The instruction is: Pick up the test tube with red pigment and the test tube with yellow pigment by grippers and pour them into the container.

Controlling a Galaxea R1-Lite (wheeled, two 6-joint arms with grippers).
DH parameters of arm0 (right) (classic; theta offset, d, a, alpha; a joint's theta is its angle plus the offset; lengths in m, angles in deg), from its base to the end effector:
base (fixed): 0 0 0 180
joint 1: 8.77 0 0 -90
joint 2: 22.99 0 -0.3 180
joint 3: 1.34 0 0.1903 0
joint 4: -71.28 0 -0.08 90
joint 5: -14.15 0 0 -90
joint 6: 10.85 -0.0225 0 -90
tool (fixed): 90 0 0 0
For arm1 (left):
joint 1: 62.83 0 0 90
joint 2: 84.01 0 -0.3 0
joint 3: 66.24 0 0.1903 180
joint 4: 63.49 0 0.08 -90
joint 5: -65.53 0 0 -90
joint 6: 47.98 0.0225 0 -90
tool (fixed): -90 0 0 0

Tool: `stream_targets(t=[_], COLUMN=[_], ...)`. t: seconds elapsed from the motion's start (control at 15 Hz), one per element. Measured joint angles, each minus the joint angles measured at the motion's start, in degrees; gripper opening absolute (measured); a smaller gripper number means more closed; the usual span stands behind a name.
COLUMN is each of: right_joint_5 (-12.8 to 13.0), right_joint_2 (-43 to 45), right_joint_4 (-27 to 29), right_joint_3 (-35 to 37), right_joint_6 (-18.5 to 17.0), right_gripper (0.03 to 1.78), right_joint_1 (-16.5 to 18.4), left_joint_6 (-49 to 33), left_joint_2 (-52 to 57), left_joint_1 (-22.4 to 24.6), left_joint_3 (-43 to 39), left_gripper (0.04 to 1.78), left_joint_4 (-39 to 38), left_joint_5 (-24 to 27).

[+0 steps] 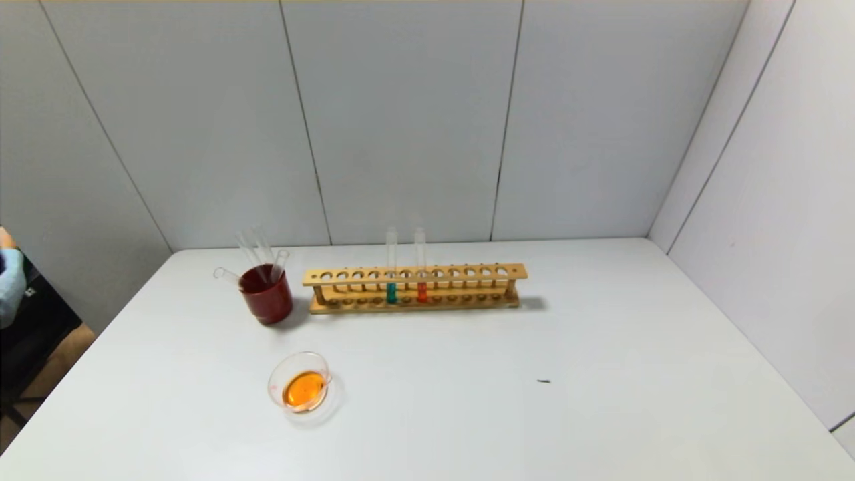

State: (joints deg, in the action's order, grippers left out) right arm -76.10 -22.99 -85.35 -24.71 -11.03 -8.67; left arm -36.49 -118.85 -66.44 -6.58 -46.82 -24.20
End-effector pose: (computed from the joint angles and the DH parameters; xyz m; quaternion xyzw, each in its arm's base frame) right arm -0.0228 0.0001 0.0755 0.0016 0.0000 0.0013 1.0000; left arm 0.0279 -0.0019 0.2658 0.0977 -0.0741 -0.0265 0.9921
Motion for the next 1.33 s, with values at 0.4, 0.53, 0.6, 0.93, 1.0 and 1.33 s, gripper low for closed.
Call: stream_targets(t=[0.4, 0.53, 0.6, 0.93, 1.0, 1.33], right_joint_5=[0.0, 0.0, 0.0, 0.0, 0.0, 0.0], right_joint_2=[0.0, 0.0, 0.0, 0.0, 0.0, 0.0], right_joint_4=[0.0, 0.0, 0.0, 0.0, 0.0, 0.0], right_joint_3=[0.0, 0.0, 0.0, 0.0, 0.0, 0.0], right_joint_6=[0.0, 0.0, 0.0, 0.0, 0.0, 0.0], right_gripper=[1.75, 1.75, 1.75, 1.75, 1.75, 1.75], right_joint_1=[0.0, 0.0, 0.0, 0.0, 0.0, 0.0], left_joint_6=[-3.9, -7.6, -9.4, -11.0, -11.2, -11.3], left_joint_2=[28.5, 32.3, 33.3, 34.9, 34.9, 35.0], left_joint_1=[2.9, 3.3, 3.3, 3.4, 3.4, 3.4], left_joint_3=[-11.2, -16.7, -19.7, -32.7, -33.5, -34.3], left_gripper=[1.74, 1.74, 1.74, 1.74, 1.74, 1.4], left_joint_4=[17.7, 18.8, 18.8, 10.8, 10.6, 11.0], left_joint_5=[-0.1, -0.1, -0.1, -0.2, -0.2, -0.2])
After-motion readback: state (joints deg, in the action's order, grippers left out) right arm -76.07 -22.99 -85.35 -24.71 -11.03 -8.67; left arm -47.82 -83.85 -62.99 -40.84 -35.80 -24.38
